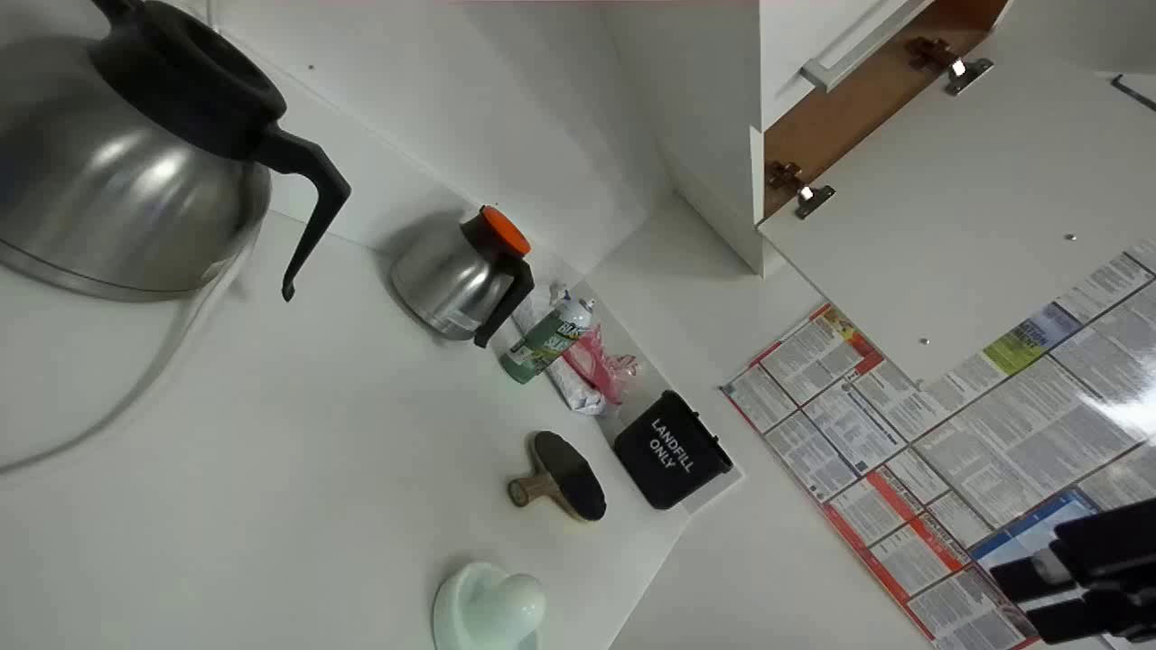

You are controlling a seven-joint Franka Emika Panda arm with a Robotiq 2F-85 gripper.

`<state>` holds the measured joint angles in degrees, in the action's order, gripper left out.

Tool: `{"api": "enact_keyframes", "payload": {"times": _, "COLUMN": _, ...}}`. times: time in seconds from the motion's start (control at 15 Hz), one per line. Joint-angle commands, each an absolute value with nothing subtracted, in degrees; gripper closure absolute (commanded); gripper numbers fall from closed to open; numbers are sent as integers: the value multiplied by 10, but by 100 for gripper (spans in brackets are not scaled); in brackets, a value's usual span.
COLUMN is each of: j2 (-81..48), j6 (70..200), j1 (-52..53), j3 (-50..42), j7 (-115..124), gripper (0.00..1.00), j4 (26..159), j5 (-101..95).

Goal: Open the topmost drawer and place the black paddle inside the drawer

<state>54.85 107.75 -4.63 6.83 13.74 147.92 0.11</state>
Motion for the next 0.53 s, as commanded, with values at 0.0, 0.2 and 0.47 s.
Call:
{"api": "enact_keyframes", "payload": {"times": 0.0, "j2": 548, "j6": 1077, "j1": -42, "j3": 65, "j7": 140, "gripper": 0, "j4": 1478, "j5": -2}}
{"api": "enact_keyframes", "payload": {"times": 0.2, "j2": 548, "j6": 1077, "j1": -42, "j3": 65, "j7": 140, "gripper": 0, "j4": 1478, "j5": -2}}
{"api": "enact_keyframes", "payload": {"times": 0.47, "j2": 540, "j6": 1090, "j1": -56, "j3": 44, "j7": 140, "gripper": 0, "j4": 1469, "j5": -2}}
